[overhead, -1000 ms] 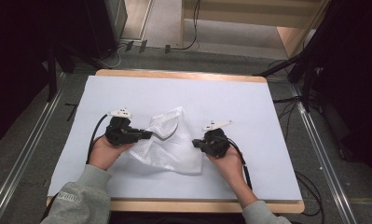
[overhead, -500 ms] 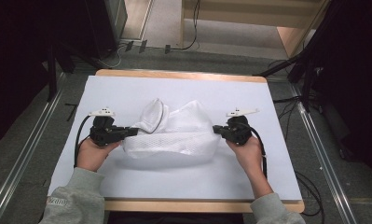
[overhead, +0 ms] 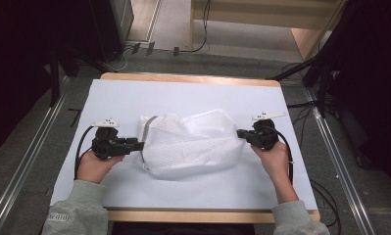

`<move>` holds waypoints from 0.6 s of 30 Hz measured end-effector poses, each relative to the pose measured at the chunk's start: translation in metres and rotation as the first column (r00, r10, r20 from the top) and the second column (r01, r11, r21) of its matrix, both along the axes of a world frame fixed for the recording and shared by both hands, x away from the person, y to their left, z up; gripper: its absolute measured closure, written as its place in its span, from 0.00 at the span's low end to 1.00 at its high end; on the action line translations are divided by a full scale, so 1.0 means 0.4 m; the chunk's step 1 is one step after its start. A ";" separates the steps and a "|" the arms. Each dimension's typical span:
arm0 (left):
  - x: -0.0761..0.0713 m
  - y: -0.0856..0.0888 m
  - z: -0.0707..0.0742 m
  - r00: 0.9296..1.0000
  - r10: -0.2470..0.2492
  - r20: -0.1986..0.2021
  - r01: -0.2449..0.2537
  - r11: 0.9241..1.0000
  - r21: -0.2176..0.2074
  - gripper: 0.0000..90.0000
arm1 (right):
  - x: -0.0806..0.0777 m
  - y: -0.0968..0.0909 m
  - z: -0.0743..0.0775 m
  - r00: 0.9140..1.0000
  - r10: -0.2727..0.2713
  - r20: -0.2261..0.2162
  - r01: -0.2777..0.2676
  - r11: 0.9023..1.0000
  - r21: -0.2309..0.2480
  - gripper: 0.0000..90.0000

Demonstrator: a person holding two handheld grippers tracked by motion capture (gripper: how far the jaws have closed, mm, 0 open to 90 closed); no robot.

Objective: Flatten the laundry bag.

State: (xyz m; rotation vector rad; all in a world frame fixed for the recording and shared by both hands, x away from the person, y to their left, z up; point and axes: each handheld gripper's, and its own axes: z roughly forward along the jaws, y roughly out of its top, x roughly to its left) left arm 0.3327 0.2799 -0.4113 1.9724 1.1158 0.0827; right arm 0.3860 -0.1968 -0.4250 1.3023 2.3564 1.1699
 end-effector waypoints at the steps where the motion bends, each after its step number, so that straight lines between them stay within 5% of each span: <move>1: 0.001 0.002 0.000 1.000 0.005 0.002 -0.005 1.000 -0.001 0.65 | 0.003 -0.007 -0.001 1.000 -0.008 -0.006 0.008 1.000 0.002 1.00; 13: 0.024 0.006 -0.017 0.999 0.029 0.012 -0.029 1.000 0.006 0.54 | 0.057 -0.101 -0.036 0.994 -0.109 -0.018 0.108 0.993 -0.048 1.00; 18: 0.080 -0.017 -0.035 1.000 0.002 0.013 -0.002 0.999 0.048 0.52 | 0.043 -0.103 -0.024 0.992 -0.124 0.000 0.124 0.992 -0.019 0.79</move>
